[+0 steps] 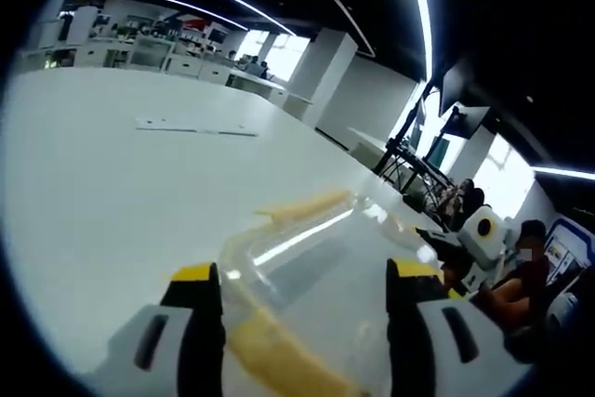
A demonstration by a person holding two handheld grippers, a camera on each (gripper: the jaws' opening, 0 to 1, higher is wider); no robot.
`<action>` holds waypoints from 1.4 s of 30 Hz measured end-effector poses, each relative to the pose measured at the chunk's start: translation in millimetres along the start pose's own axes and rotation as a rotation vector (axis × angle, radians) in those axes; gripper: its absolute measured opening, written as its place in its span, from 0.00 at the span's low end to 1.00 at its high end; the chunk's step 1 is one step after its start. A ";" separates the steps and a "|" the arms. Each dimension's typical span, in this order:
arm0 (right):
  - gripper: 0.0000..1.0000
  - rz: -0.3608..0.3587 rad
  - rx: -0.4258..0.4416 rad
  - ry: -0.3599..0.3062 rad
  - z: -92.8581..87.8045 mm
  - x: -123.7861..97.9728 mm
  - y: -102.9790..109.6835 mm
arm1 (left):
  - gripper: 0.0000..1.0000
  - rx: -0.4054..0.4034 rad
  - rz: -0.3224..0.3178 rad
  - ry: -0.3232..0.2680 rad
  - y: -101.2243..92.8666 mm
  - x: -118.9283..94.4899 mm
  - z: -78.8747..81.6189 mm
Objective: Snap each plastic latch of the storage box into its locked position after aligning the lid with the box until every specified latch is closed and the lid sits flush.
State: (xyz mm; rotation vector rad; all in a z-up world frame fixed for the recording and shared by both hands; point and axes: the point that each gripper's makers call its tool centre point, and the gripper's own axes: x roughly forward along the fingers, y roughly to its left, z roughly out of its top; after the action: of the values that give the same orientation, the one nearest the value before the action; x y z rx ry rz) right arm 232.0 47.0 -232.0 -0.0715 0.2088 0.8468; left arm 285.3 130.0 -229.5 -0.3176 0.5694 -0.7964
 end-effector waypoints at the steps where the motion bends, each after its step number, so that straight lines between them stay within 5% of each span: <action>1: 0.69 -0.001 -0.001 0.000 0.1 0.2 -0.4 | 0.68 -0.001 0.001 -0.001 -1.1 0.1 -0.8; 13: 0.64 -0.007 -0.006 0.008 -0.4 -0.5 0.5 | 0.67 -0.002 0.020 -0.020 11.0 -1.8 8.5; 14: 0.63 -0.030 -0.021 0.038 -11.4 1.8 0.0 | 0.66 -0.011 0.021 -0.028 11.4 -1.5 9.5; 24: 0.70 -0.022 -0.036 0.033 -21.7 6.6 -2.4 | 0.68 -0.010 0.017 -0.021 1.8 -1.0 -1.6; 31: 0.72 -0.005 -0.048 0.030 -13.6 4.9 -6.7 | 0.69 -0.026 0.022 -0.068 0.7 -2.5 -1.9; 38: 0.73 0.008 -0.063 0.021 -7.9 9.0 -14.5 | 0.68 0.010 0.034 -0.078 13.8 -5.3 18.3; 42: 0.84 0.000 -0.110 0.022 -3.6 8.0 -17.5 | 0.78 -0.006 0.042 -0.112 22.2 -6.7 24.6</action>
State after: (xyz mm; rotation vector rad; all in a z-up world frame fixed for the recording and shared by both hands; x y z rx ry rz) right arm 249.8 40.8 -237.5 -0.1840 0.1827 0.8572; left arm 308.9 151.1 -217.7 -0.3522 0.4722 -0.7322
